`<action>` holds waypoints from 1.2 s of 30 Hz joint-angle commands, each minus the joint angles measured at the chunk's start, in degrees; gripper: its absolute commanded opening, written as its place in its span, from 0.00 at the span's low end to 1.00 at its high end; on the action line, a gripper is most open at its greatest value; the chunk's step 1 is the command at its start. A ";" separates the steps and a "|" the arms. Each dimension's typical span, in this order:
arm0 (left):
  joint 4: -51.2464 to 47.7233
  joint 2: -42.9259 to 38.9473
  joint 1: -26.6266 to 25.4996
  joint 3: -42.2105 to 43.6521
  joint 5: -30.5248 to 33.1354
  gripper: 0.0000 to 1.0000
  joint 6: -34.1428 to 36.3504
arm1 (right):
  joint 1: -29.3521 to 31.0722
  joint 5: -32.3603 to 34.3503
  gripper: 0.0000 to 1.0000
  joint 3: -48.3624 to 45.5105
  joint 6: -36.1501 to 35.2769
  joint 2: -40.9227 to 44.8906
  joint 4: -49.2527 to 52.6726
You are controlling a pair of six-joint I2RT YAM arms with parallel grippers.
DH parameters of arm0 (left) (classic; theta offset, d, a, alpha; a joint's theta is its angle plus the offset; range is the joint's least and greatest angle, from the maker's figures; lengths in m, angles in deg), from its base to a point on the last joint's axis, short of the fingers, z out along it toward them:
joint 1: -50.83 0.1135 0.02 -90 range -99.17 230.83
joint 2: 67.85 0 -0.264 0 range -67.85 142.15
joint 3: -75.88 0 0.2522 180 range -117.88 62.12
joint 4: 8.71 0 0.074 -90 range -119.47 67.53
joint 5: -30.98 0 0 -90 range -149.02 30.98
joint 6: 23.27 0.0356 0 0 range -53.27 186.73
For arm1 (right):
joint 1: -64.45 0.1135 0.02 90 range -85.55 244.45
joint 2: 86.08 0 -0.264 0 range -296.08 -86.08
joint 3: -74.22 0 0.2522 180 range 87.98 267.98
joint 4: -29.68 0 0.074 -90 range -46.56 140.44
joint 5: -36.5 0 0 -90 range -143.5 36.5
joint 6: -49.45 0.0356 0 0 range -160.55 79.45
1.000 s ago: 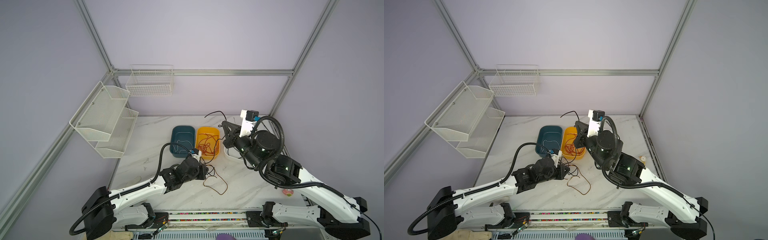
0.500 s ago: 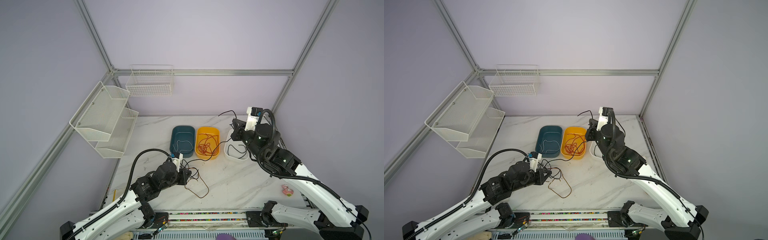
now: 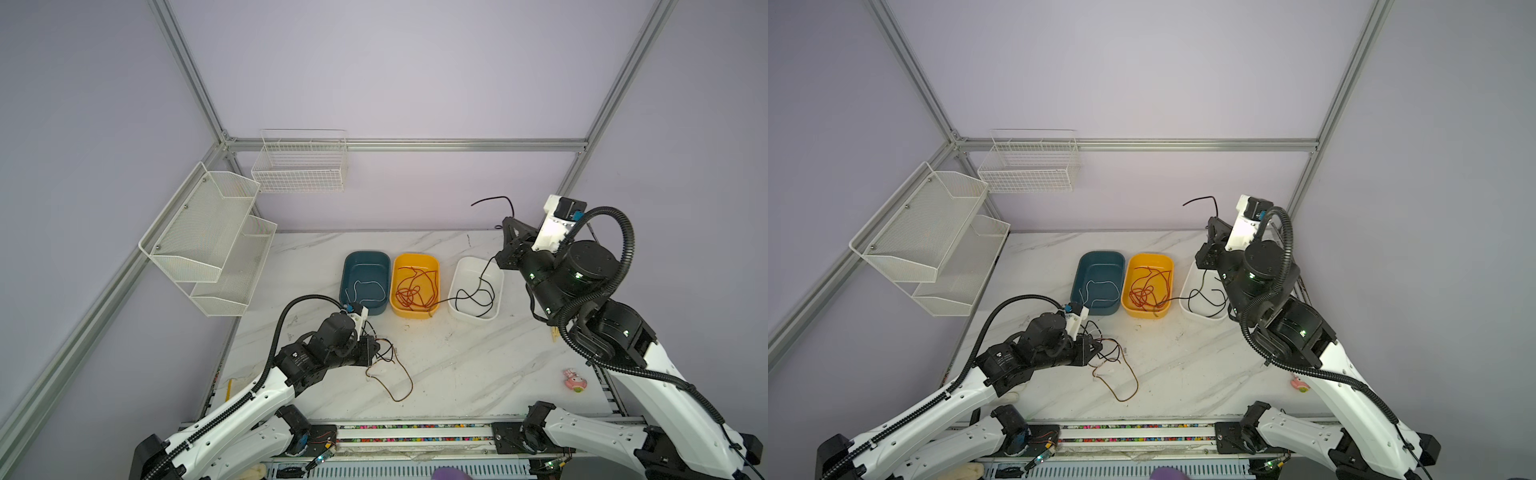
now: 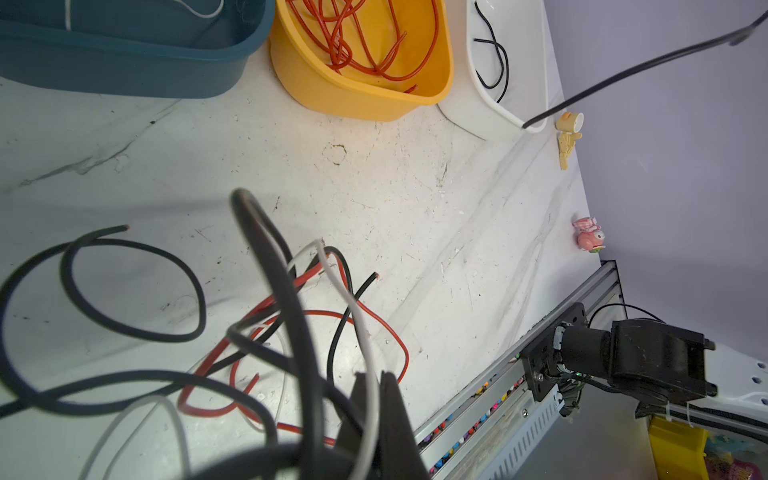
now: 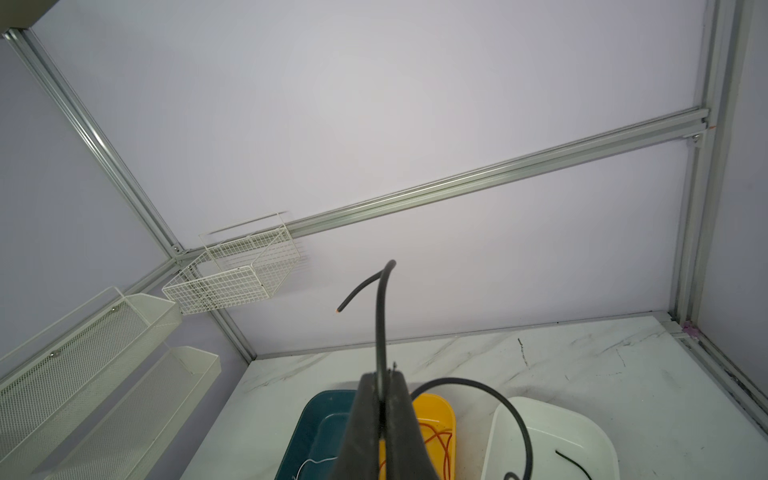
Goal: Untangle the cables
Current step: 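Pull the black wire away with the right gripper while the left holds the pile, then raise the black wire higher with the right gripper above the white tub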
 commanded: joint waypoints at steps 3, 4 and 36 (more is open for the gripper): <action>3.88 0.26 0.43 0.57 -2.13 0.00 1.95 | -0.24 2.65 0.00 2.28 -1.87 -0.25 2.44; 4.79 0.53 0.41 0.32 -2.66 0.00 2.13 | -0.24 2.90 0.00 2.42 -1.96 -0.29 2.38; 2.16 24.49 0.33 -23.69 -15.96 0.00 31.14 | -8.84 0.50 0.00 6.25 -4.55 -12.50 -2.45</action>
